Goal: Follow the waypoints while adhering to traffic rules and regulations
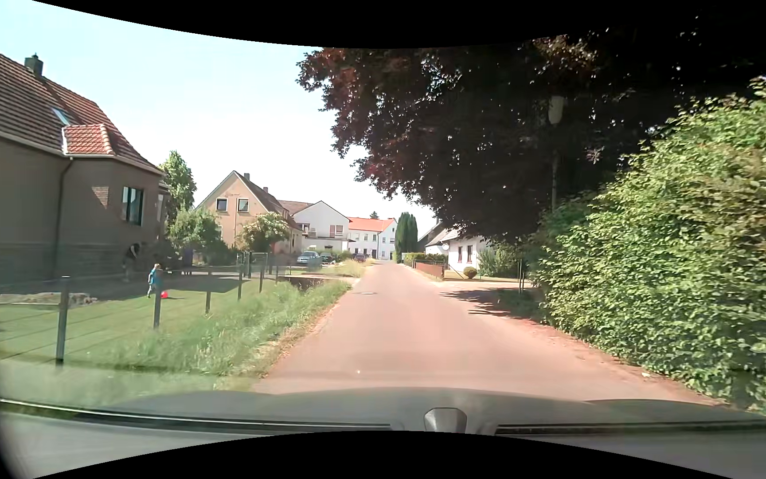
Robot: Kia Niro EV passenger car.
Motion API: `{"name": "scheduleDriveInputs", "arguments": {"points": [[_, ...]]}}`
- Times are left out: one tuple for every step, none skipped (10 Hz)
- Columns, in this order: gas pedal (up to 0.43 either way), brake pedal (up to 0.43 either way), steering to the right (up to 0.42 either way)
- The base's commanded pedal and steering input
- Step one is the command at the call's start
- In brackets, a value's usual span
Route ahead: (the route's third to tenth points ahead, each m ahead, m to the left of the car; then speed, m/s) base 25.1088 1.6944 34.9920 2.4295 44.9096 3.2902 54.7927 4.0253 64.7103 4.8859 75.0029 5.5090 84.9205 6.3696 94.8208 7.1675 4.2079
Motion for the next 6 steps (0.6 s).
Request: {"name": "scheduleDriveInputs", "arguments": {"points": [[0.248, 0.006, 0.012], [0.248, 0.006, 0.002], [0.248, 0.006, 0.000], [0.248, 0.006, 0.000], [0.248, 0.006, -0.001], [0.248, 0.006, 0.000]]}}
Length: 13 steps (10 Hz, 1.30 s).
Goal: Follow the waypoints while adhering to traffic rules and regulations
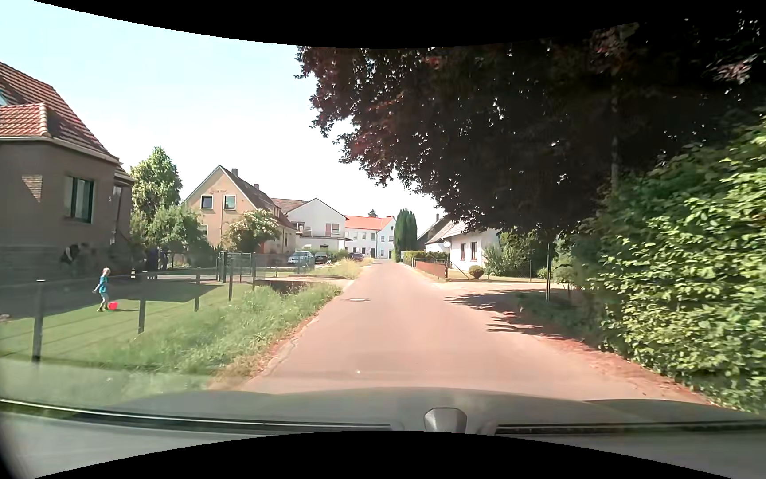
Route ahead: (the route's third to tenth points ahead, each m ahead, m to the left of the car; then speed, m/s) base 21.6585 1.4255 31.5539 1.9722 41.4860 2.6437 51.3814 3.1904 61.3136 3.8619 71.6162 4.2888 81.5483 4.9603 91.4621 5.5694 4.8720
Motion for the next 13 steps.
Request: {"name": "scheduleDriveInputs", "arguments": {"points": [[0.248, 0.006, -0.001], [0.240, 0.006, -0.001], [0.240, 0.006, -0.001], [0.228, 0.006, -0.001], [0.228, 0.006, -0.001], [0.220, 0.006, -0.002], [0.220, 0.006, -0.002], [0.220, 0.006, -0.002], [0.197, 0.006, -0.002], [0.197, 0.006, -0.003], [0.177, 0.006, -0.004], [0.169, 0.006, -0.005], [0.157, 0.006, -0.008]]}}
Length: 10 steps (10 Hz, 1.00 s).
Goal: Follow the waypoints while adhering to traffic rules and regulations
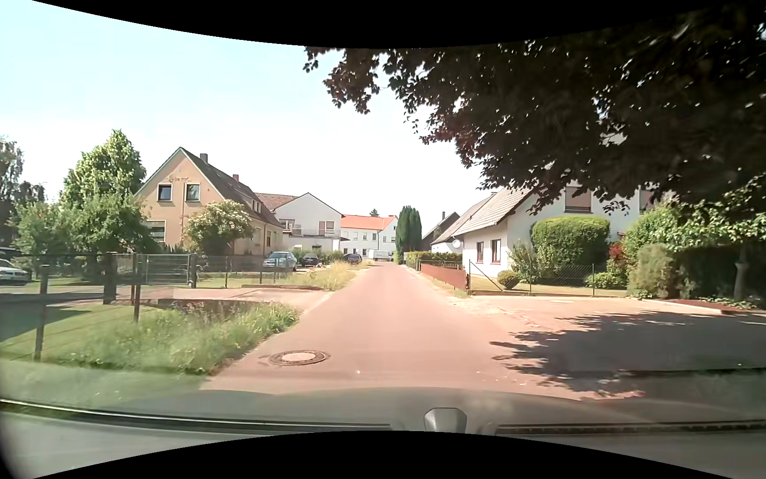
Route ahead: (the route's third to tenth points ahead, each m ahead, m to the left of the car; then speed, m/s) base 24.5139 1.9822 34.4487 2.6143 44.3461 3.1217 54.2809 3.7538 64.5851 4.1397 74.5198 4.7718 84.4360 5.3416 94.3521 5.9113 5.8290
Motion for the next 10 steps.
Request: {"name": "scheduleDriveInputs", "arguments": {"points": [[0.138, 0.006, -0.008], [0.138, 0.006, -0.008], [0.138, 0.006, -0.008], [0.138, 0.006, -0.008], [0.130, 0.006, -0.008], [0.118, 0.006, -0.009], [0.118, 0.006, -0.009], [0.118, 0.006, -0.009], [0.118, 0.006, -0.008], [0.118, 0.006, -0.009]]}}
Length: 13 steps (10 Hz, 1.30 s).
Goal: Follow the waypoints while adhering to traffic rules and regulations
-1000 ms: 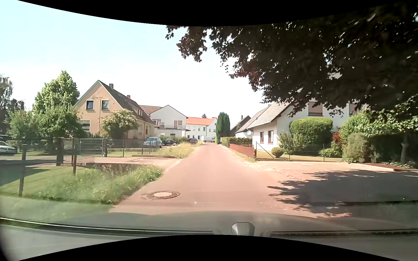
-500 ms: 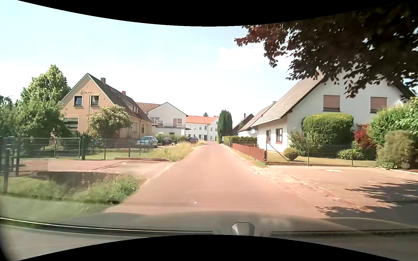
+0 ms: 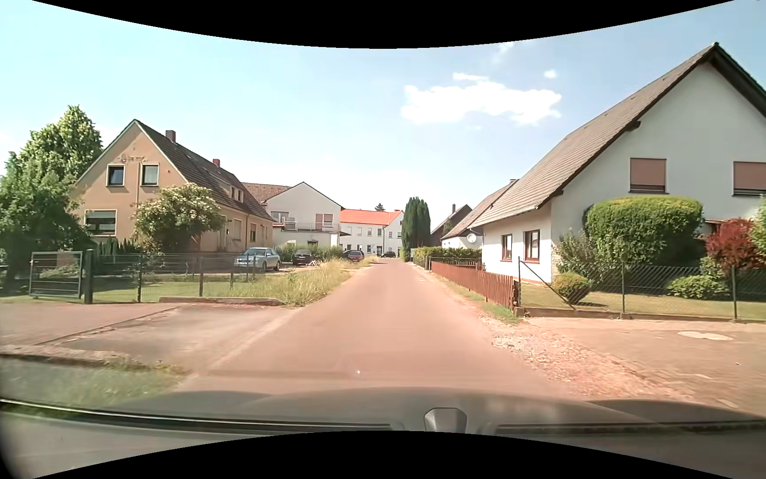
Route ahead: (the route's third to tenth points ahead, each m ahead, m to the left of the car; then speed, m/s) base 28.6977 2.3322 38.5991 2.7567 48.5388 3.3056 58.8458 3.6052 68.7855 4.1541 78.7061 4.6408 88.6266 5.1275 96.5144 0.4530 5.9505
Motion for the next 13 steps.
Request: {"name": "scheduleDriveInputs", "arguments": {"points": [[0.118, 0.006, -0.010], [0.118, 0.006, -0.014], [0.118, 0.006, -0.017], [0.118, 0.006, -0.019], [0.118, 0.006, -0.020], [0.118, 0.006, -0.020], [0.118, 0.006, -0.020], [0.118, 0.006, -0.020], [0.118, 0.006, -0.020], [0.118, 0.006, -0.016], [0.118, 0.006, -0.013], [0.118, 0.006, -0.012], [0.130, 0.006, -0.011]]}}
